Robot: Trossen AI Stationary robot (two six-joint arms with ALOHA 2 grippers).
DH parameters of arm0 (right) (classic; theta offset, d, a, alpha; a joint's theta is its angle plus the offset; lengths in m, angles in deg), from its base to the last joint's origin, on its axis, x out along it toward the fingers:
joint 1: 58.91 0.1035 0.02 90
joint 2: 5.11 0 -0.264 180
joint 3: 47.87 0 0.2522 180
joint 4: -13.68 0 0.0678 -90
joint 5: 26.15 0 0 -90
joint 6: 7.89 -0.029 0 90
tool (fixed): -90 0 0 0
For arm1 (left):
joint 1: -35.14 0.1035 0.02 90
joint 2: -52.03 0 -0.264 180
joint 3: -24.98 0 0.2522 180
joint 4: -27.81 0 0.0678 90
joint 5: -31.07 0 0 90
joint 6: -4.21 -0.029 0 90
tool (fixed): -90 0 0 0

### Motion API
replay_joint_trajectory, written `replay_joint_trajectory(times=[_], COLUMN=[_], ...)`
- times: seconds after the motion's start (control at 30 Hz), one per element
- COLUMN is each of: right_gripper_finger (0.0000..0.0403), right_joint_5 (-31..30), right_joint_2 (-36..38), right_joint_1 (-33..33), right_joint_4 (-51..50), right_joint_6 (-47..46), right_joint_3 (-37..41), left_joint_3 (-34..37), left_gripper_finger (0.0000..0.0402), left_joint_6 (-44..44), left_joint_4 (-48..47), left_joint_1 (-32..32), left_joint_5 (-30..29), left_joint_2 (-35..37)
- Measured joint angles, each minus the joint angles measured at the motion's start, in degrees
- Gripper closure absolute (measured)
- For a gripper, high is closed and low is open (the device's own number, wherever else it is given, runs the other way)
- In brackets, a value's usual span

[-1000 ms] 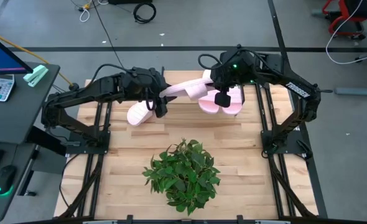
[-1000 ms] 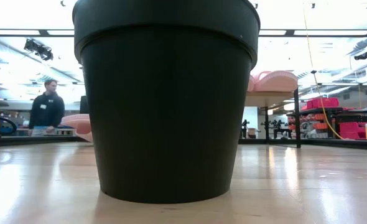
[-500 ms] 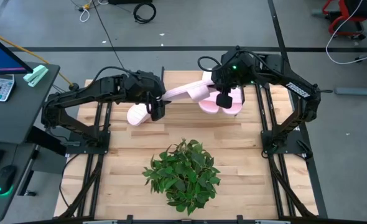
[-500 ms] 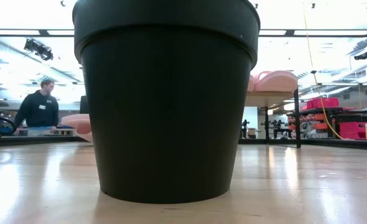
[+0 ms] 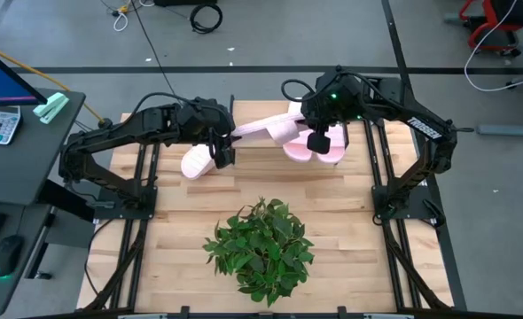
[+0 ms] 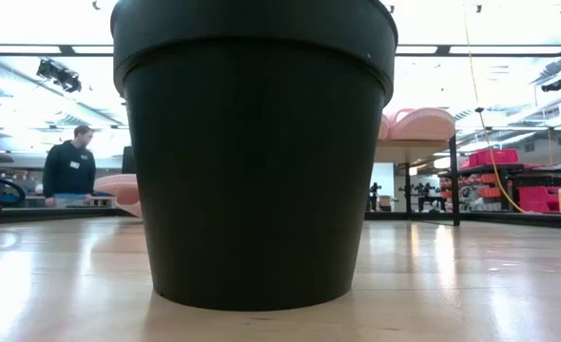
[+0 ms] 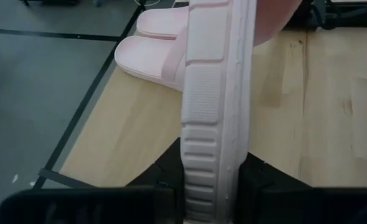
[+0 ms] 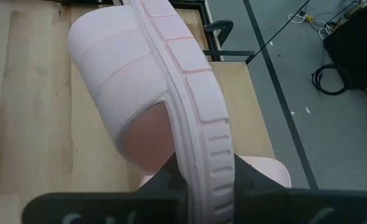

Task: Pick and place slides into the shelf
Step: Put the bottom slide on the shelf

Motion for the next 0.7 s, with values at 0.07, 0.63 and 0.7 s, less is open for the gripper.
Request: replay_joint_trajectory(times=[0.07, 0.63, 0.7], right_gripper_finger=[0.0359, 0.0184, 0.0173], right_joint_5=[0.02, -10.65, -12.61], right_joint_2=[0.0, 1.02, 1.5], right_joint_1=[-0.01, -0.01, -0.01], right_joint_4=[0.0, -0.02, -0.1], right_joint_6=[0.03, 6.6, 7.28], right_joint_3=[0.01, 0.0, 0.0], left_joint_3=[0.0, 0.07, 0.07], left_gripper_finger=[0.031, 0.0317, 0.0321], left_joint_6=[-0.66, 6.24, 7.87], left_joint_4=[-0.01, -0.67, -0.49], left_joint_1=[0.0, 2.62, 3.02], left_joint_5=[0.0, -0.77, -0.77], left_joint_2=[0.0, -0.02, -0.02])
